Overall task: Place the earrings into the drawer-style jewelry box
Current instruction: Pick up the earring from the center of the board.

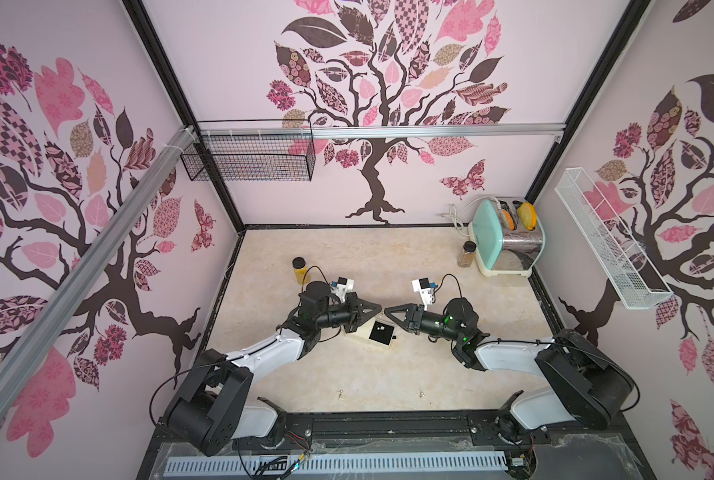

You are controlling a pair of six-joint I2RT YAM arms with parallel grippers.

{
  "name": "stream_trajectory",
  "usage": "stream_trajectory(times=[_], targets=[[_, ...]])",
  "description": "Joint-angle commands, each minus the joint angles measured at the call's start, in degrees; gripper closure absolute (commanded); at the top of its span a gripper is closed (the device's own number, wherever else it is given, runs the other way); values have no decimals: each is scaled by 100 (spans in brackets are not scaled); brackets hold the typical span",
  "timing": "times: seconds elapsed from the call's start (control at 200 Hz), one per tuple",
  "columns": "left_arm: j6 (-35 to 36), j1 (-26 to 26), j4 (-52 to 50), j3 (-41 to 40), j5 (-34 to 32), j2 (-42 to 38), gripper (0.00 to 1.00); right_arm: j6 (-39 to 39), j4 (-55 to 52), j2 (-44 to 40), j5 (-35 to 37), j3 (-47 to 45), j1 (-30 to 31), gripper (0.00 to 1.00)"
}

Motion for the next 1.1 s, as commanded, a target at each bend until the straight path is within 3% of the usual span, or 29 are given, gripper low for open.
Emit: stream_trajectory(times=[0.0,0.675,1.095], targets=[[78,10,53,-32,-57,-147,100,4,141,89,4,204,51,72],[187,10,-43,-29,-101,-186,100,5,190,226,-32,294,117,86],[223,10,-59,-40,-96,-193,100,-34,131,265,-15,355,113,83]])
